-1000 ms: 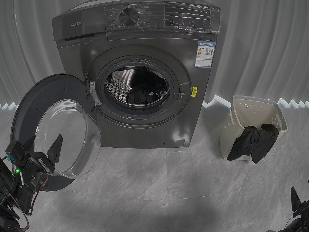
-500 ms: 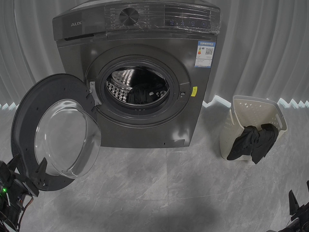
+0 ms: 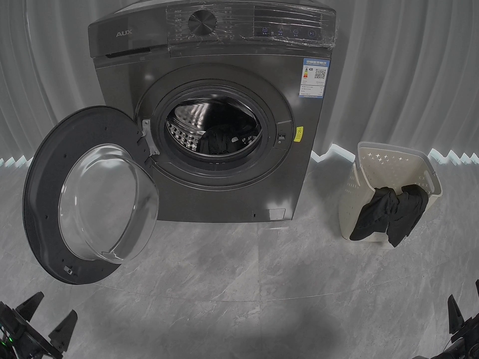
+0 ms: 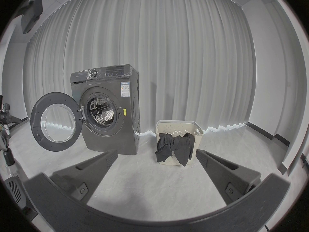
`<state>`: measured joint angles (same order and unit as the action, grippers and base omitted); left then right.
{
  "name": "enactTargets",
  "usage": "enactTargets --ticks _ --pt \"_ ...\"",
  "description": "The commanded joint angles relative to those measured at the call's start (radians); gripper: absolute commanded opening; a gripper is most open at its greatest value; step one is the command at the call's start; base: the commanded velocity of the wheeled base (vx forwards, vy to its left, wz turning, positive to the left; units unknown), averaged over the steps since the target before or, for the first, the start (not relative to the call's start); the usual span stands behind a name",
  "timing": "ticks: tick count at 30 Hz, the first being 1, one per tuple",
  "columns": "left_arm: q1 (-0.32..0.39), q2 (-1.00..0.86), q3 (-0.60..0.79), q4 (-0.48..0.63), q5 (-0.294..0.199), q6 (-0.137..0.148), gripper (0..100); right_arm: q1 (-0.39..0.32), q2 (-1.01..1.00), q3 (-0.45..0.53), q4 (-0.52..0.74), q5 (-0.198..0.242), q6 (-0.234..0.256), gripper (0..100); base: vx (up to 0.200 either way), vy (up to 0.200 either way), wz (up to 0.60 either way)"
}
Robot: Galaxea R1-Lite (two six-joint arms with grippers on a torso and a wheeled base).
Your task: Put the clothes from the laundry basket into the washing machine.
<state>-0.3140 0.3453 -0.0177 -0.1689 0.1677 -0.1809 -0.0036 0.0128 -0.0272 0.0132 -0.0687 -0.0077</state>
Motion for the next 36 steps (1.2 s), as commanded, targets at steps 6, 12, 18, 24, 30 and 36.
enactTargets --ticks 6,12,18,24,30,36 --pt "0.256 -0.259 0.018 0.095 -0.304 0.064 100 -0.001 -0.013 0.0 0.001 0.0 0.0 100 0.0 0.0 0.0" --pt "0.336 -0.307 0.018 0.095 -0.298 0.093 100 -0.001 -0.013 -0.002 0.002 -0.006 0.002 100 0.0 0.0 0.0" --pt "0.319 -0.342 0.015 0.109 -0.097 0.113 100 -0.001 -0.013 0.0 -0.002 -0.114 0.002 100 0.0 0.0 0.0" --pt "0.317 -0.345 0.012 0.118 -0.264 0.103 100 -0.001 -0.013 0.003 -0.009 -0.057 -0.002 100 0.0 0.0 0.0" --pt "0.317 -0.345 0.013 0.117 -0.143 0.169 100 -0.001 -0.013 0.003 -0.01 0.007 0.017 100 0.0 0.0 0.0" --pt "0.317 -0.345 0.018 0.146 -0.143 0.164 100 -0.001 -0.013 0.027 -0.021 0.03 0.011 100 0.0 0.0 0.0"
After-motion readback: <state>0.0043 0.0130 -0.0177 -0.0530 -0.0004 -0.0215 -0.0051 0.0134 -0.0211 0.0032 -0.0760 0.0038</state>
